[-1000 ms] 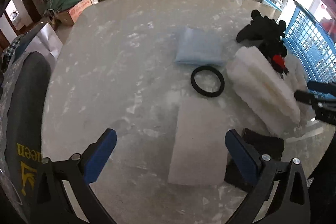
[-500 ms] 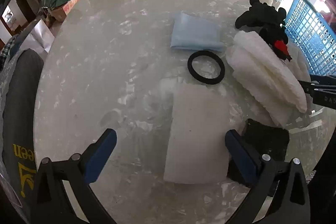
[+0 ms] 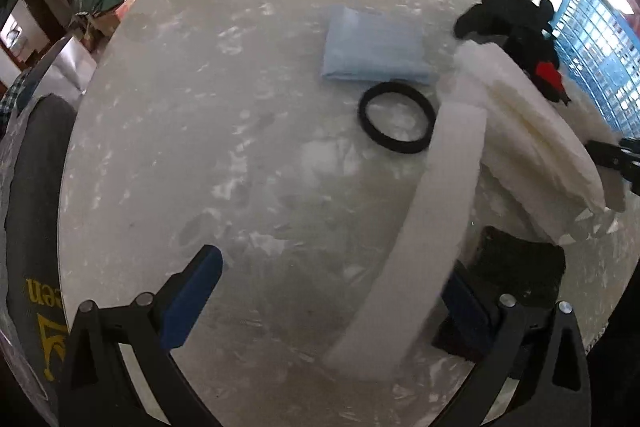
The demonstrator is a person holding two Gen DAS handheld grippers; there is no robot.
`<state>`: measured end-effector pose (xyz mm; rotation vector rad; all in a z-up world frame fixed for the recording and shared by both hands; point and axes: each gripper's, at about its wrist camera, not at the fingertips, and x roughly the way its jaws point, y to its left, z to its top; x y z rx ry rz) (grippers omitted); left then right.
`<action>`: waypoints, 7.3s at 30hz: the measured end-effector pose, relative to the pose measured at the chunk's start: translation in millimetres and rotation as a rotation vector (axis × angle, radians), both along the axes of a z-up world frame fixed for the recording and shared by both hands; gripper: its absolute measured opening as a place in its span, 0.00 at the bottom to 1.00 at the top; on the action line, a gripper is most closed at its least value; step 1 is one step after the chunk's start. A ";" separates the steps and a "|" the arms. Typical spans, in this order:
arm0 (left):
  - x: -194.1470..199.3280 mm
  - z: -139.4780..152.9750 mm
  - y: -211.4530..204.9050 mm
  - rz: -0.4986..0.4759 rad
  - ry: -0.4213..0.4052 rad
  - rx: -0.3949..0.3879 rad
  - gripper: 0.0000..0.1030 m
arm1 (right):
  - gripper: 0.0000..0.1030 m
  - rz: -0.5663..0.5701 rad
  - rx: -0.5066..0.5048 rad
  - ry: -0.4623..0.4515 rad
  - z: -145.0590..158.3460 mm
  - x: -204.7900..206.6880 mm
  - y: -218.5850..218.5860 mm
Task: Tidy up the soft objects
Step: 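Close right tool on crumpled white cloth while left tool grasps white foam sheet, then carry white cloth over blue basket with right tool while left tool holds foam sheet, then lower white cloth into basket and open right tool, then carry white foam sheet over blue basket with left tool and lower it, then open left tool to drop foam sheet into basket, then withdraw both tools from basket back toward remaining items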
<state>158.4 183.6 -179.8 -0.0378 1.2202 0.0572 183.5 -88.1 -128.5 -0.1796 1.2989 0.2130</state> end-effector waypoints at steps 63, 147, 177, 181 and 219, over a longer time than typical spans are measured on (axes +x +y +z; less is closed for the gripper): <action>7.2 20.2 17.2 0.035 -0.057 -0.121 0.38 | 0.20 -0.084 -0.077 -0.053 72.4 74.4 -125.6; 71.7 160.2 -312.0 -0.509 -0.126 -0.087 0.38 | 1.00 -0.209 0.137 -0.299 116.2 -69.8 -253.2; 110.7 105.8 -358.4 -0.590 0.047 -0.011 0.43 | 1.00 -0.225 0.199 -0.278 107.5 -57.0 -255.6; 112.4 105.5 -360.5 -0.593 0.044 -0.013 0.52 | 1.00 -0.225 0.196 -0.277 106.9 -56.7 -255.7; 38.9 191.9 -263.7 -0.473 -0.189 0.012 0.96 | 1.00 -0.131 0.170 -0.336 154.3 -83.5 -193.2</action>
